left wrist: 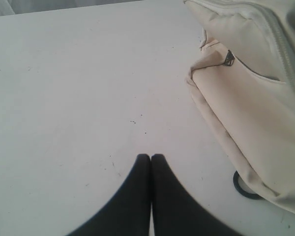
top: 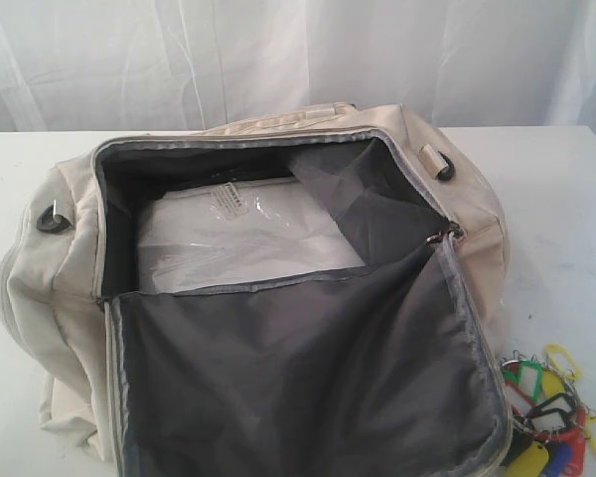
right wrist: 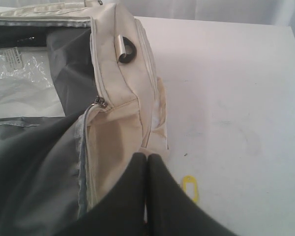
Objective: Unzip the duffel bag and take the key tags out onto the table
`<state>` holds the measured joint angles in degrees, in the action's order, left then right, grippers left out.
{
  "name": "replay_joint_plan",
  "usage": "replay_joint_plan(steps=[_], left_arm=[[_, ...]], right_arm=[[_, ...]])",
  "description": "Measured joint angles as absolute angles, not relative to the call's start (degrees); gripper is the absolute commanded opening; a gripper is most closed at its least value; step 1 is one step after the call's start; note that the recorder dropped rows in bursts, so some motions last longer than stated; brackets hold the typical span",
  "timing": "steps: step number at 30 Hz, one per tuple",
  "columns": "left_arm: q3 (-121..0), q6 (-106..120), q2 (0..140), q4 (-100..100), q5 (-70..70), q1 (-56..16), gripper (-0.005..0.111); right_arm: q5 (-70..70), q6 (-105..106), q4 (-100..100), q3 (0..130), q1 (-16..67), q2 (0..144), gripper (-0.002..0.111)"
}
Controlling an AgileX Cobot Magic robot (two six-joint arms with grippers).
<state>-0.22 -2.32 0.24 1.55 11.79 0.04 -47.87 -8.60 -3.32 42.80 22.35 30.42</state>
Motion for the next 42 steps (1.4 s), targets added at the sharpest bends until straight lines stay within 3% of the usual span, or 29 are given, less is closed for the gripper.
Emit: replay_joint_plan(steps=[36,42], left_arm=[[-0.22,-9.41,0.24,1.55,12.31,0.04,0.0],[-0.22,-8.87,0.24,1.55,12.31,0.04,0.0]], right_arm=[[-47.87,-8.6,-3.32,42.8,22.35,30.42,0.0],[-47.87,-8.6,-3.32,42.8,22.35,24.16,0.0]])
